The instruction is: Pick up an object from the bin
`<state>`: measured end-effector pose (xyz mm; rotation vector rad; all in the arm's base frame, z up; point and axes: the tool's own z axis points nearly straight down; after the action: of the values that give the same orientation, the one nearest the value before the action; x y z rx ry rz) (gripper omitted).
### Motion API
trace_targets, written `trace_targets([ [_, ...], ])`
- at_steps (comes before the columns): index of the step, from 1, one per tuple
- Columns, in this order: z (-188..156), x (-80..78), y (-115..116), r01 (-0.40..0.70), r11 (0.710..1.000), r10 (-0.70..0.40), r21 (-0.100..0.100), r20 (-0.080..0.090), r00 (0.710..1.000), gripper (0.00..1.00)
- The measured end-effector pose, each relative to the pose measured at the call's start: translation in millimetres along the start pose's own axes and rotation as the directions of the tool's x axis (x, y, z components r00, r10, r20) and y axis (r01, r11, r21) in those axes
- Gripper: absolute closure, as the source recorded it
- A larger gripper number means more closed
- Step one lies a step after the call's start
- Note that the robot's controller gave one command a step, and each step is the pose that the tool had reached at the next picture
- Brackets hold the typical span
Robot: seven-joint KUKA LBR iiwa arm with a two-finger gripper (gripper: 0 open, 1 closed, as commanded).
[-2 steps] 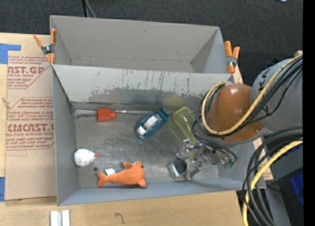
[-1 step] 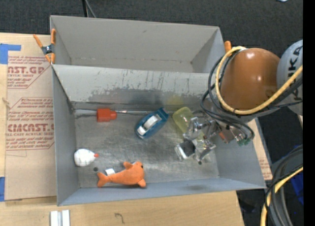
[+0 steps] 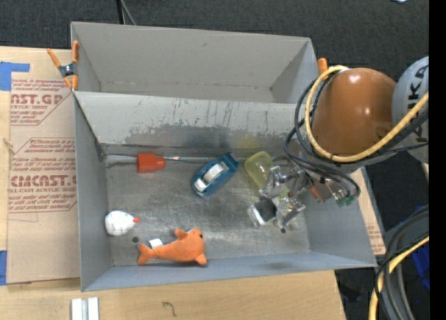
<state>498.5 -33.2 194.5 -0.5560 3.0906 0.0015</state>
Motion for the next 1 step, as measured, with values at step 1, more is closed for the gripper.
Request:
trace_targets([
  [1, 26.0, 2.7, -14.4, 0.103, 0.995, -0.103, 0.003, 0.004, 0.995, 1.00],
])
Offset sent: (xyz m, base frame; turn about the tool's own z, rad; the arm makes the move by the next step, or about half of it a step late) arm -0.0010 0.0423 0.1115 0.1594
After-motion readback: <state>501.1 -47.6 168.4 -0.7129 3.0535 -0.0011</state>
